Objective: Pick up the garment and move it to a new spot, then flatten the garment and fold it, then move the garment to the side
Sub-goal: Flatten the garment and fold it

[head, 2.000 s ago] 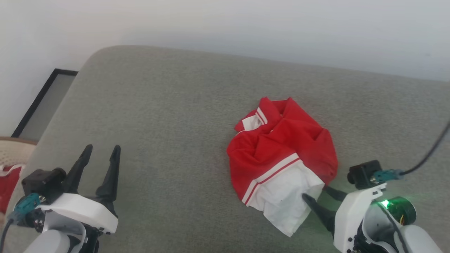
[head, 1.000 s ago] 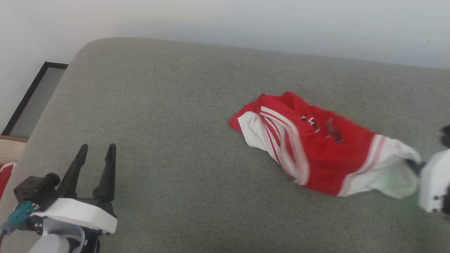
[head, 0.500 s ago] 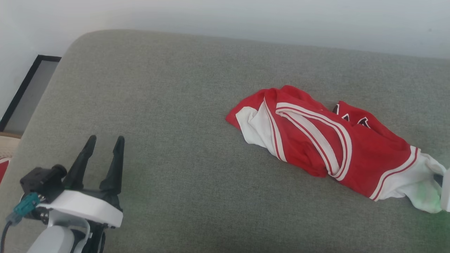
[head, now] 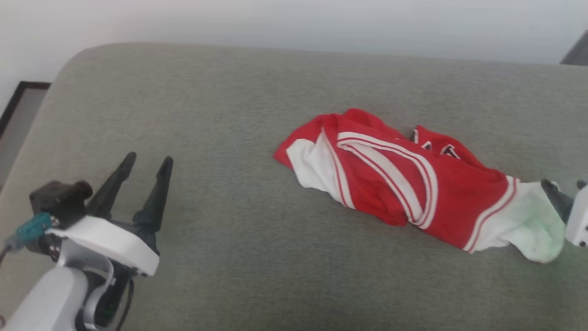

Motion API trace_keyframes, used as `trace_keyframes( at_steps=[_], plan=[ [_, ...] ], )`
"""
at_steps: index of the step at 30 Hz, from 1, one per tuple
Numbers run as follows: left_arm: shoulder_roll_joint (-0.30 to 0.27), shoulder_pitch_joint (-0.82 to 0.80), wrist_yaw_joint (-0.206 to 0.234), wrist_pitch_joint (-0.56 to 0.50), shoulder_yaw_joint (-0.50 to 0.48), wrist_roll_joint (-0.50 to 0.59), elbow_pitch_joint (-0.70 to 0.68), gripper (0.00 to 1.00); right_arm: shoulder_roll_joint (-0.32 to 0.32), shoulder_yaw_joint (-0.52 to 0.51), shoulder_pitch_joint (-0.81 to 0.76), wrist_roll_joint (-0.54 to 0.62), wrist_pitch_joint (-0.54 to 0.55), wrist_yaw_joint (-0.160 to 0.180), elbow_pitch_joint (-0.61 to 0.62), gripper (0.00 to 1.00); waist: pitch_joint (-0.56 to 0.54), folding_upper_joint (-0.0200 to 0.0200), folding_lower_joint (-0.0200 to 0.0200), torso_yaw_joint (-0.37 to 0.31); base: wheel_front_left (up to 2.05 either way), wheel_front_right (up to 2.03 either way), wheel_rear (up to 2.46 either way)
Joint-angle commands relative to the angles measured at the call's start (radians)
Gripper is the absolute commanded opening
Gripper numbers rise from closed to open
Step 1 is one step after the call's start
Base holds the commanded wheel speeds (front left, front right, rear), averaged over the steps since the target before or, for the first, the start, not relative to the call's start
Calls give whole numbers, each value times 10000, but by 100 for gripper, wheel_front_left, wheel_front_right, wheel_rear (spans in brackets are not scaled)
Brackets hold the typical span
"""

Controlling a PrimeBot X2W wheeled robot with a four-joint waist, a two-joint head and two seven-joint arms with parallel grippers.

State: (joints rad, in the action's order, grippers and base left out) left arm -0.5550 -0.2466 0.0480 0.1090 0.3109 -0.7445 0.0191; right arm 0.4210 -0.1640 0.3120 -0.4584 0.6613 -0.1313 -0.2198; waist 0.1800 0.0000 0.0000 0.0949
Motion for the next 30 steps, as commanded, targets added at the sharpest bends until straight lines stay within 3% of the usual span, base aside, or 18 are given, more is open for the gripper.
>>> trace_keyframes(
  at_steps=[1, 15, 21, 30],
  plan=[
    [-33, -157, -52, -59, -19, -60, -50, 100, -98, 6, 57, -42, -135, 10, 151, 100, 3, 0, 0, -201, 0, 0, 0],
    [-626, -1812, -470, -2705, 583, -589, 76, 100, -1965, 6, -217, 637, -3047, 9, 2367, 100, 356, 0, 0, -1981, 0, 0, 0],
    [-581, -2780, -666, -4210, 1042, -951, 828, 100, -2518, 168, -394, 857, -3884, 9, 2822, 100, 645, 0, 0, -2609, 0, 0, 0],
    [-71, -3896, -361, -6782, 1942, -1422, 2429, 100, -2925, 234, -467, 880, -4305, 9, 2815, 100, 1040, 0, 0, -3104, 0, 0, 0]
  ],
)
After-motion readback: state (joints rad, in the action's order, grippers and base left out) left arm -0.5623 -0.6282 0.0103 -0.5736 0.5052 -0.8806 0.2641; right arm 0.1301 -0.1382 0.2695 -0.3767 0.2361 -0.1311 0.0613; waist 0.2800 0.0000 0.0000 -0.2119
